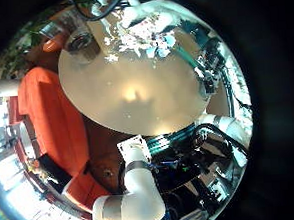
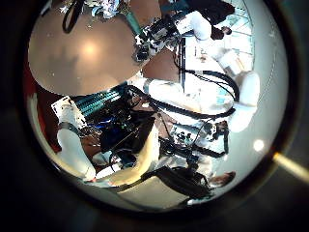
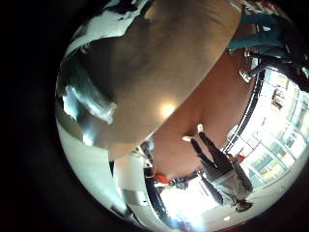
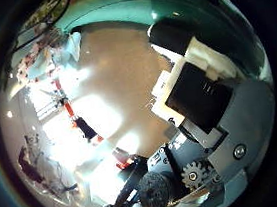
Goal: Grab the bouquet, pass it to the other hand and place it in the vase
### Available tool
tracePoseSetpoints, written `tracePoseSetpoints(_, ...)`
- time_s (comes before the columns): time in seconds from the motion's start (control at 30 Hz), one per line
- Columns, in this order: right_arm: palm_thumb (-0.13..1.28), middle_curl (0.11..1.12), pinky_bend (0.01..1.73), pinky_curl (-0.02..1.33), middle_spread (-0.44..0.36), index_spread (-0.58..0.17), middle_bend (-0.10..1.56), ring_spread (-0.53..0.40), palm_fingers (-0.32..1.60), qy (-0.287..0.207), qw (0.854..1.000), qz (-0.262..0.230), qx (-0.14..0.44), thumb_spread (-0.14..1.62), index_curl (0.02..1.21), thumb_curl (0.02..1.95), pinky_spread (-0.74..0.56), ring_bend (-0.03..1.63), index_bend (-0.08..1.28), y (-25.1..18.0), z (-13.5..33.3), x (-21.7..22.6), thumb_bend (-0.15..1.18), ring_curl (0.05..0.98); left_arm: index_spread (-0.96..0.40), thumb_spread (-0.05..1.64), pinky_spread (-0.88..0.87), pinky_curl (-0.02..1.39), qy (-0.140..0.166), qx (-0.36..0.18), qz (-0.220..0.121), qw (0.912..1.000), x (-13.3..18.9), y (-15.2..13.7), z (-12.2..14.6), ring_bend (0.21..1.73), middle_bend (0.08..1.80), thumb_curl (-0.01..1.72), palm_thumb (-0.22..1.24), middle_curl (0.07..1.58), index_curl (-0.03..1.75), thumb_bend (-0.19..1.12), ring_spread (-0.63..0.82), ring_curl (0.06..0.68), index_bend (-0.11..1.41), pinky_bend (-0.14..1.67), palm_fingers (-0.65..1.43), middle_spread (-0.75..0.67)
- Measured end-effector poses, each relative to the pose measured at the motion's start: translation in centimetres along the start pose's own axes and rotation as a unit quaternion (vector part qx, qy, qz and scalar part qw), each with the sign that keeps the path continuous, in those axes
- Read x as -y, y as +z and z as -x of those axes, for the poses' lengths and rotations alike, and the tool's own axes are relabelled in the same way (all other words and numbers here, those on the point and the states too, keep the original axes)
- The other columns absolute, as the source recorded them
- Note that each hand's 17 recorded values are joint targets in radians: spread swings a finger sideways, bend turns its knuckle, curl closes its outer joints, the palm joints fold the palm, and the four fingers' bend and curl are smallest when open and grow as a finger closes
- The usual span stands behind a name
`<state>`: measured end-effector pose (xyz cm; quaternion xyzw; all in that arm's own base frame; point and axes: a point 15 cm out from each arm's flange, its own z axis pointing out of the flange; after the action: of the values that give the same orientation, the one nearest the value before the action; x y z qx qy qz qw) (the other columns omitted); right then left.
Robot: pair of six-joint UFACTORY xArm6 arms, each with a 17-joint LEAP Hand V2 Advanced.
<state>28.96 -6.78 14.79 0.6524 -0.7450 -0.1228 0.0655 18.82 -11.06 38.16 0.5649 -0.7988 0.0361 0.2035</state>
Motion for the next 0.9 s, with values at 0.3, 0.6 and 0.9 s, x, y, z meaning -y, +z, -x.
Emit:
tracePoseSetpoints(0.3, 1.09, 0.89, 1.48, 0.34, -0.254, -0.432, 1.16, -0.233, 1.21, 0.037, 0.988, -0.148, -0.019, 0.92, 0.94, 0.61, -0.24, 1.39, 0.95, -6.3, -2.8, 3.3, 0.06, 0.564, 0.03, 1.12, 0.57, 0.24, -0.001, -0.001, -0.001, 1.0000, -0.1, -0.2, -0.1, 0.40, 0.19, 0.30, 0.25, 0.31, 0.40, -0.02, 0.59, 0.207, 0.19, 0.18, 0.10, 0.44)
tracePoseSetpoints(0.6, 1.13, 0.91, 1.50, 0.41, -0.199, -0.344, 1.27, -0.203, 1.16, 0.058, 0.955, -0.287, -0.041, 0.88, 0.98, 0.72, -0.20, 1.45, 1.08, -17.3, -5.2, 1.8, 0.05, 0.624, 0.03, 1.12, 0.57, 0.24, 0.000, -0.002, -0.004, 1.0000, 0.0, -0.2, -0.2, 0.40, 0.19, 0.31, 0.26, 0.31, 0.40, -0.02, 0.59, 0.207, 0.19, 0.18, 0.11, 0.44)
tracePoseSetpoints(0.9, 1.13, 0.89, 1.48, 0.47, -0.163, -0.283, 1.31, -0.186, 1.16, 0.023, 0.920, -0.382, 0.082, 0.86, 0.97, 0.82, -0.19, 1.47, 1.13, -25.8, -1.3, 0.3, 0.02, 0.645, 0.03, 1.12, 0.56, 0.24, -0.004, -0.018, -0.020, 0.9996, 0.3, -0.6, -0.4, 0.40, 0.19, 0.31, 0.26, 0.31, 0.40, -0.02, 0.58, 0.208, 0.20, 0.18, 0.12, 0.44)
